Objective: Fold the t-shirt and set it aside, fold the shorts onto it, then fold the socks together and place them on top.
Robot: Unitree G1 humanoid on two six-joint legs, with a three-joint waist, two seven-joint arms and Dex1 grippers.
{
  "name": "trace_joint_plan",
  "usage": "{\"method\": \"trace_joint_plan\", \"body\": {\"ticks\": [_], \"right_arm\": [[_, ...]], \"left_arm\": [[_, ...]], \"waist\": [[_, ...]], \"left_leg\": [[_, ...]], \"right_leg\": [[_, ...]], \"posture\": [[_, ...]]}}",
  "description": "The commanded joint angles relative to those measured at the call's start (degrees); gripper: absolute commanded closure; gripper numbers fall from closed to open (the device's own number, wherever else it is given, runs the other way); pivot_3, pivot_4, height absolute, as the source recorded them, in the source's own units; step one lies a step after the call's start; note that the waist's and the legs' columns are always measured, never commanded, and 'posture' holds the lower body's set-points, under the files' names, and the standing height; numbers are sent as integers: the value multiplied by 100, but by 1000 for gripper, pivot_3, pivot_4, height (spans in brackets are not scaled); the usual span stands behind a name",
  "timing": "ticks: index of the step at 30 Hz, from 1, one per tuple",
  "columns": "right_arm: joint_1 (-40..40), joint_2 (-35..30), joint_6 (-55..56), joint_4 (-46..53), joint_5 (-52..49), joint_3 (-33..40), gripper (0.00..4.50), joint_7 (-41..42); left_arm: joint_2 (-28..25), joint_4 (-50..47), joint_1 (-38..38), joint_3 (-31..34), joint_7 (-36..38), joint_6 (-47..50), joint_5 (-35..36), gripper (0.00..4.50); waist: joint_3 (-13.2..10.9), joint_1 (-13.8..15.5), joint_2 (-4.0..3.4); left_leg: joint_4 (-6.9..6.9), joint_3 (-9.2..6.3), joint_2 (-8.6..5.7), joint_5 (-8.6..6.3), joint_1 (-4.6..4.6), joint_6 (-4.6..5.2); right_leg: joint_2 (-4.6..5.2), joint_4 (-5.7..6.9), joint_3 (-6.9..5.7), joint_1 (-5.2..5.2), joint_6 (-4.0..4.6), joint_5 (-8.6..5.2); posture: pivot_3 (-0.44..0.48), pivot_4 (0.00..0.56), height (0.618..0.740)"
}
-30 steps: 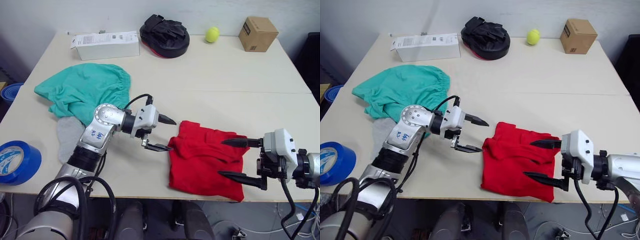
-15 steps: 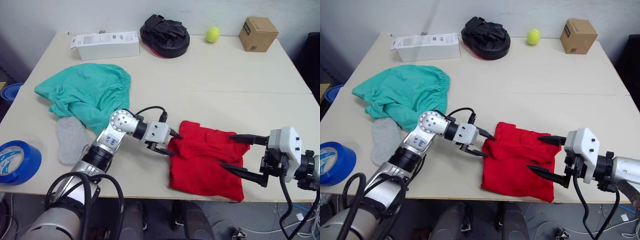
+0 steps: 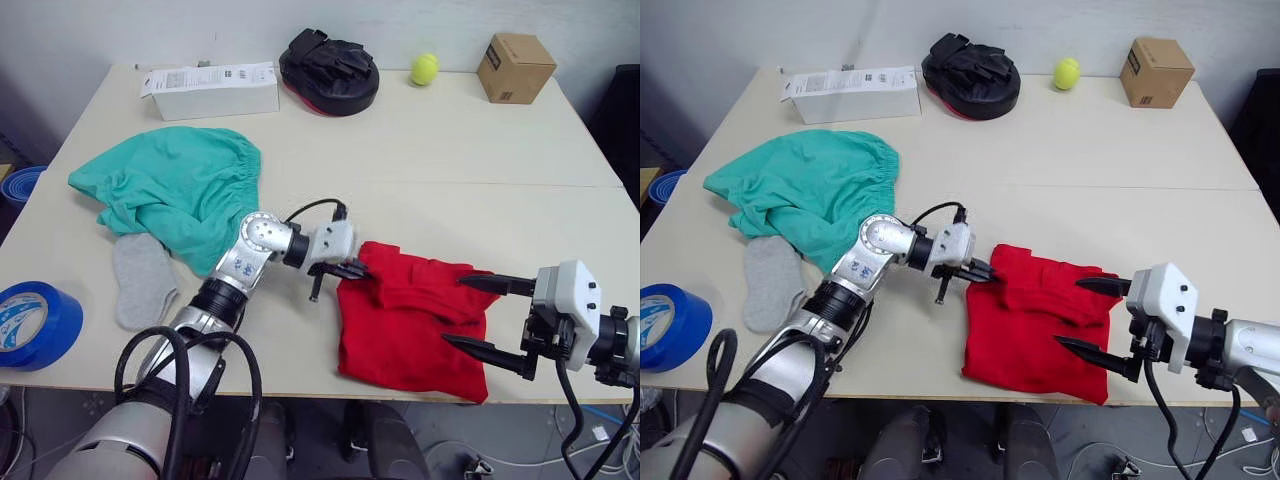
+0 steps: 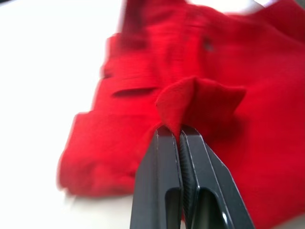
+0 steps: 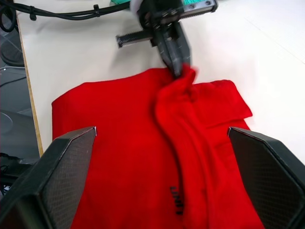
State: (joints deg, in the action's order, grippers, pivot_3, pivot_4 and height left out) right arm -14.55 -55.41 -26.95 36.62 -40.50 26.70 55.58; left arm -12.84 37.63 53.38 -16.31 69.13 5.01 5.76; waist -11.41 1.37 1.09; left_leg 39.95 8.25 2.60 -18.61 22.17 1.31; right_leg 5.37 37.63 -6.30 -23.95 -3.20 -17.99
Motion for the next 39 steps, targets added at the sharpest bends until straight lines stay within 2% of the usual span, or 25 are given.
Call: {"method": "trace_joint_plan", "body": {"ticks": [1, 4, 7, 13, 16, 20, 28, 34, 39], "right_arm": [[-42, 24, 22, 152, 10, 223, 0, 55], [-74, 49, 67, 121, 86, 175, 0, 77], [-48, 50, 58, 89, 127, 117, 0, 85], [19, 32, 38, -18, 186, 47, 0, 127], [49, 32, 38, -65, 220, 21, 0, 158], [70, 30, 66, -124, 279, -20, 0, 224], [270, 39, 197, -374, 518, -262, 0, 321], [375, 1, 359, -589, 758, -396, 0, 458], [601, -19, 287, -652, 730, -514, 0, 519]], "left_arm": [[86, 197, 340, 416, -238, 1240, 349, 4490], [151, 465, 537, 596, -558, 2442, 399, 4490], [165, 316, 454, 545, -527, 3140, 437, 4490], [289, 83, 321, 623, -850, 3694, 445, 4490], [311, 102, 330, 662, -951, 3697, 429, 3878], [251, -98, 323, 847, -1007, 3450, 508, 2649], [7, -1046, -30, 853, -859, 1447, 398, 31], [-545, -2291, -517, 715, -106, 854, 585, 31], [-1125, -3567, -1067, 699, 190, 1201, 870, 31]], "waist": [[0, -2, 0], [0, -7, 0], [0, -13, 1], [0, -5, 0], [0, -4, 1], [0, -4, 1], [0, -4, 0], [0, -15, -1], [0, -16, -1]], "left_leg": [[0, -1, 1, 0, 0, 0], [-1, -1, 1, 0, -1, 0], [-1, 0, 0, 0, -1, -1], [-1, 0, 1, 1, -1, -1], [-1, 0, 0, 1, 0, -1], [-1, 0, 0, 1, -1, -1], [-1, 3, 2, 1, -3, -3], [-1, 3, 0, 1, -2, -3], [0, 4, 3, 2, -6, -4]], "right_leg": [[0, -1, -1, 0, -1, 0], [0, 0, 1, 0, -1, 0], [-1, 0, 1, 0, -1, 0], [2, 0, 2, 0, -1, 0], [4, 0, 2, 0, -1, 0], [4, 0, 2, 0, -1, 0], [6, 2, 5, -1, 0, 0], [5, 0, 4, 0, -1, 0], [5, 4, 7, 1, 0, 0]], "posture": [[0, 150, 740], [0, 150, 740], [0, 150, 740], [0, 150, 740], [0, 150, 740], [0, 150, 740], [0, 150, 740], [0, 150, 740], [0, 150, 740]]}}
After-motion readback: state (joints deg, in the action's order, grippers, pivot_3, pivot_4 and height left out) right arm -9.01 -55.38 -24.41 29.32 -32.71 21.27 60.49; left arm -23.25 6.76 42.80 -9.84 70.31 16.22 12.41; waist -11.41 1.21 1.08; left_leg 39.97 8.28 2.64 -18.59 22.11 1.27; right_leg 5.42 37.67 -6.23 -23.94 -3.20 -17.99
